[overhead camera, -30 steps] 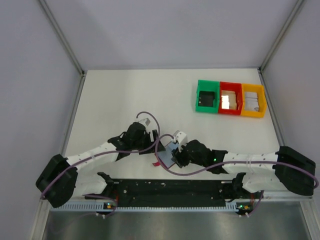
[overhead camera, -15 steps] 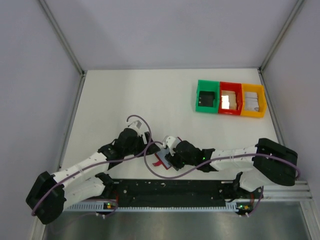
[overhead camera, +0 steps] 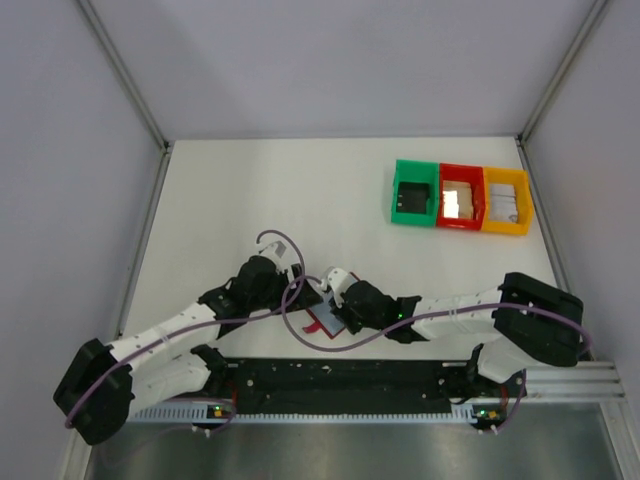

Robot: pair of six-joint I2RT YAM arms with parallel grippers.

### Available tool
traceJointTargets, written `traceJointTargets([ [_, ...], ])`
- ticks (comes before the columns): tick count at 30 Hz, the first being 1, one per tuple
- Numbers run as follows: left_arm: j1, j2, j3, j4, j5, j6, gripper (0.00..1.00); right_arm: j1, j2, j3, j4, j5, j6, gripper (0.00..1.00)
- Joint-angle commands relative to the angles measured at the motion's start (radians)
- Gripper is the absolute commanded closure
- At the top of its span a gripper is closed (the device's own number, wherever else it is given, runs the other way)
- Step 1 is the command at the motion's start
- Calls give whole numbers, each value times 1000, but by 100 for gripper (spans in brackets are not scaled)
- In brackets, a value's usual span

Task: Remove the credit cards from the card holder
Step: Remove the credit card from the card holder.

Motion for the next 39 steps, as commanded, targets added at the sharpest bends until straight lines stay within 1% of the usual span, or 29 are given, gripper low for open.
traceJointTargets([
  [1, 3, 31, -2, 73, 45, -9, 23, 7, 40, -33, -25, 16, 69, 100],
  [6, 3, 75, 20, 99, 68, -6, 23, -27, 30, -63, 51, -47, 130, 100],
  [10, 3, 128, 39, 105, 54, 4, 22, -50, 13, -91, 88, -73, 153, 100],
  [21, 2, 289, 122, 184, 62, 22, 22, -68, -3, -111, 119, -90, 176, 100],
  [31, 2, 330, 142, 201, 106, 27, 23, -82, -27, -123, 128, -87, 185, 100],
  [39, -15, 346, 147, 216, 146, 2, 27, -93, -49, -120, 133, -81, 185, 100],
])
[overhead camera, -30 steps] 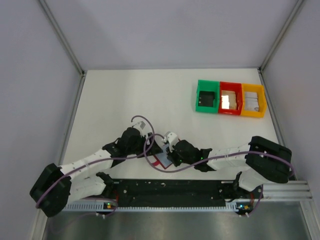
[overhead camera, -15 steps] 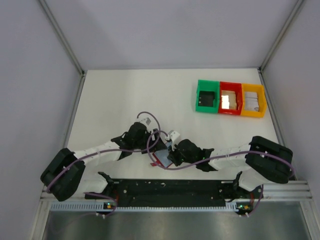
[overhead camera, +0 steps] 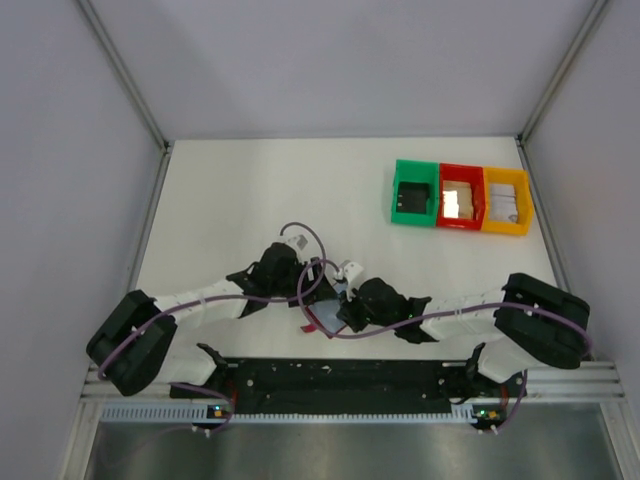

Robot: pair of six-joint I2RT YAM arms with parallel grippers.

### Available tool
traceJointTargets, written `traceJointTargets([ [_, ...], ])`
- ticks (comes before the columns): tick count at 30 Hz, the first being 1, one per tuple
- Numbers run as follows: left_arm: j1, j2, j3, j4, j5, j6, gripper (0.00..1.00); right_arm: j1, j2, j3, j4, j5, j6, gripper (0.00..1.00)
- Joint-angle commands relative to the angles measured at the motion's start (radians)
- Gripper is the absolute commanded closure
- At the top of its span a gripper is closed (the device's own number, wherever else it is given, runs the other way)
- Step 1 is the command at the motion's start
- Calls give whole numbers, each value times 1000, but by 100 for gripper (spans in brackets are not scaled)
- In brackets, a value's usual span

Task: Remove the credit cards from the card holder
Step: Remove the credit card from the card holder.

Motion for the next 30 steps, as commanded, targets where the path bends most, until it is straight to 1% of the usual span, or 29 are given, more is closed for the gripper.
traceJointTargets([
  [1, -15, 8, 35, 58, 40, -11, 26, -21, -33, -17, -45, 7, 8, 100],
  [2, -18, 10, 32, 63, 44, -19, 27, -19, -42, -17, -42, 11, 7, 100],
  [3, -20, 13, 32, 70, 50, -25, 27, -19, -56, -20, -42, 19, 8, 96],
  [5, -26, 22, 30, 87, 63, -42, 27, -21, -95, -23, -47, 37, 7, 85],
  [6, -28, 25, 32, 93, 69, -48, 27, -22, -115, -20, -60, 46, 2, 77],
  [7, -29, 33, 35, 96, 75, -53, 27, -22, -135, -17, -74, 56, -1, 72],
  [8, -32, 36, 38, 102, 79, -56, 27, -22, -160, -14, -88, 63, -6, 69],
  [11, -38, 45, 58, 110, 90, -62, 27, -24, -238, -22, -126, 111, -7, 64],
  [15, -45, 62, 99, 116, 106, -68, 27, -24, -356, -49, -179, 191, -9, 63],
  [17, -46, 68, 111, 96, 109, -59, 27, -24, -408, -65, -200, 206, -7, 62],
  [19, -46, 61, 112, 54, 81, -41, 27, -25, -442, -76, -225, 209, -7, 62],
  [23, -45, 44, 66, 43, 35, -19, 27, -27, -421, -82, -213, 140, -20, 62],
  [26, -45, 39, 44, 49, 27, -20, 27, -24, -387, -82, -176, 67, -30, 64],
  [28, -46, -11, 27, 56, 4, -25, 27, -19, -361, -65, -174, 39, -52, 64],
  [30, -45, -108, 19, 37, -60, -13, 26, -13, -337, -47, -179, 27, -75, 64],
])
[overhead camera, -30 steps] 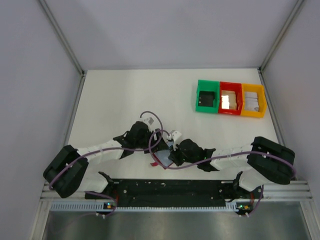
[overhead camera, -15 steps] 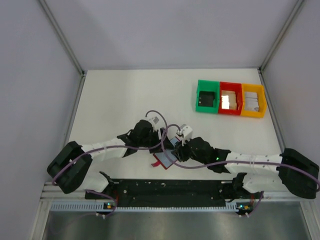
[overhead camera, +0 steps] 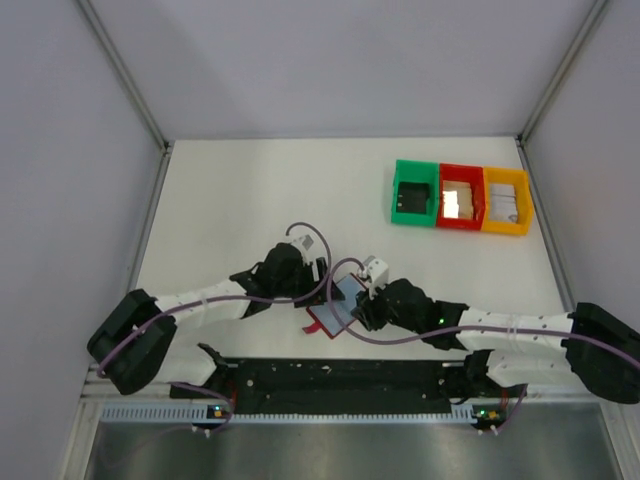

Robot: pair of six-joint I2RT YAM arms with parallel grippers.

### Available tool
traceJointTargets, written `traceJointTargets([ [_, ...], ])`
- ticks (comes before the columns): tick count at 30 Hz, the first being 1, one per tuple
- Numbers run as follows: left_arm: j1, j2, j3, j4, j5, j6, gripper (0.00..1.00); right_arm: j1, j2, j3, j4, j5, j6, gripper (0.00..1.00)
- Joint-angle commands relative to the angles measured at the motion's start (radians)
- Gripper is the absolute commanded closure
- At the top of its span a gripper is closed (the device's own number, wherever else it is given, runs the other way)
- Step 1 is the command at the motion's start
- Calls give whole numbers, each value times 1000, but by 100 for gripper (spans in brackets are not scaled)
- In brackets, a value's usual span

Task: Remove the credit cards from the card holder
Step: Remove the credit card from the card holder.

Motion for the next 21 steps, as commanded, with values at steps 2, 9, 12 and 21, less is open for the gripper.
traceJointTargets([
  [2, 0, -239, -10, -52, -179, 46, 26, 12, 61, 59, 21, -71, -78, 63],
  [9, 30, -310, -30, -209, -250, 63, 23, 20, 106, 85, 31, -67, -107, 57],
  [12, 30, -244, -27, -221, -193, 56, 25, 20, 106, 85, 38, -60, -104, 57],
  [21, 30, -135, -15, -188, -144, 63, 46, 20, 86, 70, 36, -62, -86, 56],
])
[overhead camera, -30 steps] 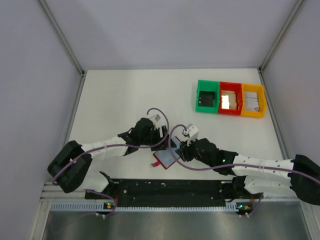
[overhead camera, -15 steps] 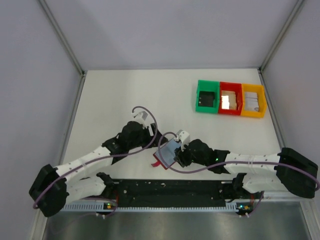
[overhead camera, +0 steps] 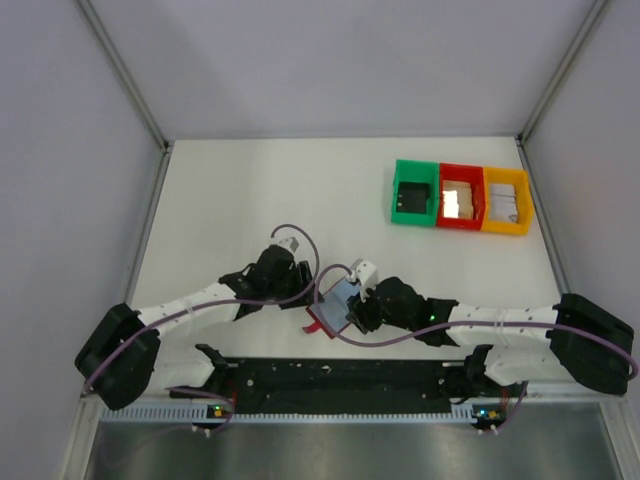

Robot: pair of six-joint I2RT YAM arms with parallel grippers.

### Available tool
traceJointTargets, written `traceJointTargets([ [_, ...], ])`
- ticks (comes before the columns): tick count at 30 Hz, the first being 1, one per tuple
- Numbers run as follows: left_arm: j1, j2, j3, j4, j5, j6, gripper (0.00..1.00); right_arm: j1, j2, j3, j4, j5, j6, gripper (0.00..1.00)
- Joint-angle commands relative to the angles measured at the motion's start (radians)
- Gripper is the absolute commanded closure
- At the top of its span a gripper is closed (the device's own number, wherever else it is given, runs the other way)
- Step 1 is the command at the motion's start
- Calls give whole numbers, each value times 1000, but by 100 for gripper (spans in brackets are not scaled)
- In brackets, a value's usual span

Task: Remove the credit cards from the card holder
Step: Remove the credit card from the card holder.

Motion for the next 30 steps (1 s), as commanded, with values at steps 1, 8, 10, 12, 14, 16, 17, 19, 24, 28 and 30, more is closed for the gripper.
traceJointTargets([
  [1, 3, 18, 11, 53, 23, 10, 46, 7, -25, 21, 41, -1, 6, 56],
  [8, 3, 118, 48, 64, 53, 13, 46, 7, -49, 7, 27, 8, 9, 56],
  [10, 3, 118, 46, 71, 60, 13, 46, 7, -49, 6, 25, 8, 10, 56],
  [12, 3, 111, 51, 76, 69, 10, 46, 7, -54, 6, 22, 10, 10, 56],
  [14, 1, 98, 52, 78, 70, 8, 46, 7, -56, 0, 24, 10, 13, 56],
  [16, 3, 88, 54, 72, 70, 10, 47, 7, -59, -2, 25, 10, 16, 56],
  [17, 3, 86, 57, 71, 73, 10, 47, 7, -56, -3, 25, 10, 15, 56],
  [19, 3, 88, 61, 71, 80, 11, 47, 7, -56, -6, 28, 11, 16, 56],
  [24, 1, 89, 72, 71, 95, 16, 51, 7, -56, -8, 35, 11, 18, 56],
  [28, 1, 97, 77, 73, 104, 18, 51, 7, -56, -11, 36, 13, 19, 56],
  [30, 0, 104, 81, 73, 110, 22, 51, 7, -56, -12, 38, 11, 22, 56],
])
